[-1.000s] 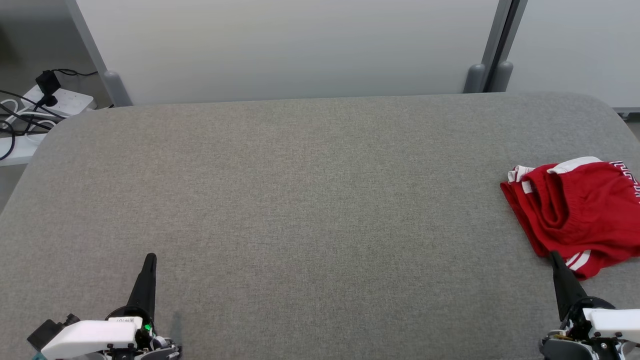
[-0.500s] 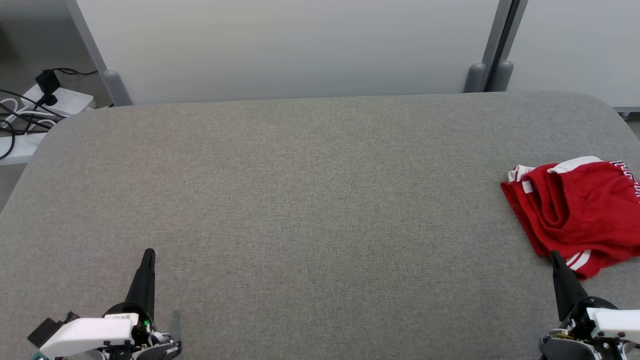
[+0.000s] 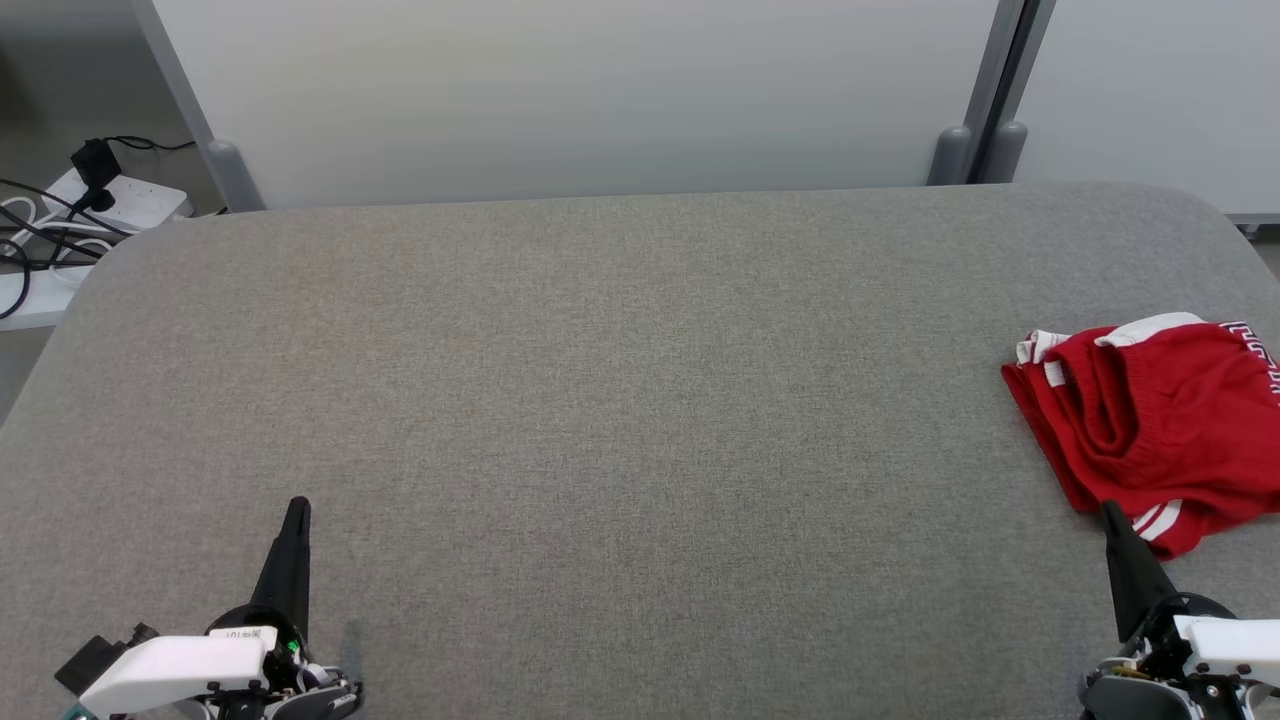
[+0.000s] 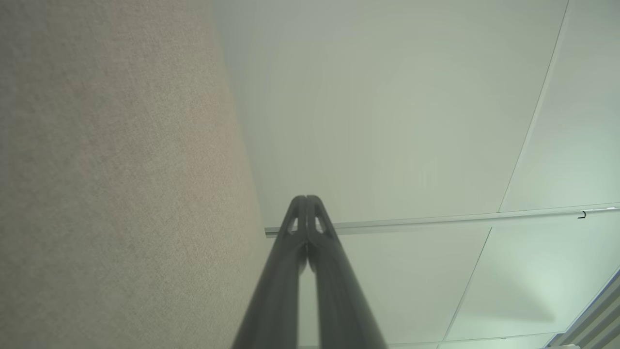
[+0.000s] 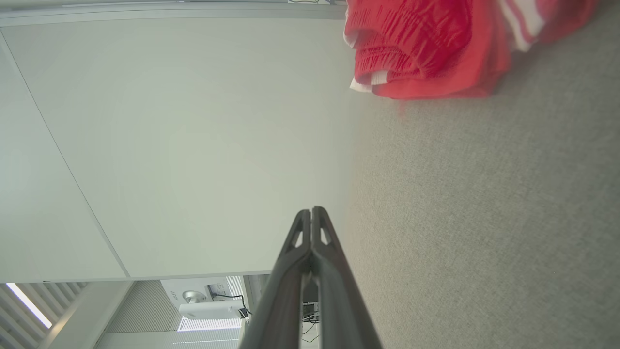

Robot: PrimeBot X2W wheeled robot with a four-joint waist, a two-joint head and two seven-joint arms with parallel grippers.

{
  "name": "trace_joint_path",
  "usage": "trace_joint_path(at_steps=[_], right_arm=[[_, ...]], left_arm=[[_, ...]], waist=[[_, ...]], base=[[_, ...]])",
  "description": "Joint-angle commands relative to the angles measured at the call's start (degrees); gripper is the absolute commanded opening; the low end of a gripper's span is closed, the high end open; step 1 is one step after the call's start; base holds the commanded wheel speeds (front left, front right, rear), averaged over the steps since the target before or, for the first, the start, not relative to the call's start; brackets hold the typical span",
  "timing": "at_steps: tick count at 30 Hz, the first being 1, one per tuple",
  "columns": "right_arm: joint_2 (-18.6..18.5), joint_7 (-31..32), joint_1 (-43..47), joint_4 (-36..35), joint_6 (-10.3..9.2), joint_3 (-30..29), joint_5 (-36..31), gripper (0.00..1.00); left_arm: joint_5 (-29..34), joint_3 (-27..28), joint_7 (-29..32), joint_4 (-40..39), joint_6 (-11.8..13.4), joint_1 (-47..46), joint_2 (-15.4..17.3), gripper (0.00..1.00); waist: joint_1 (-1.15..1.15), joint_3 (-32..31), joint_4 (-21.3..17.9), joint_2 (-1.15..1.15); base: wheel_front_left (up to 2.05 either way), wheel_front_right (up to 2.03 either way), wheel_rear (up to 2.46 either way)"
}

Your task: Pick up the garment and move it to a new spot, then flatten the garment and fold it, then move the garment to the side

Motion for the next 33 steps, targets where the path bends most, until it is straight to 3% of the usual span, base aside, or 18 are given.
trace_joint_path(at_steps=[1,33], right_arm=[[-0.93,0.60,-2.69,-1.54,0.26,1.08,0.00,0.00],[-0.73,0.83,-2.72,-1.53,0.26,0.79,-0.24,0.00]], left_arm=[[-0.23,1.91,0.41,-1.31,-0.49,-3.21,0.41,0.00],[-0.25,1.89,0.39,-1.32,-0.49,-3.20,0.41,0.00]], waist=[[0.00,0.00,0.00,0.00],[0.00,0.00,0.00,0.00]], base=[[0.00,0.00,0.00],[0.00,0.00,0.00]])
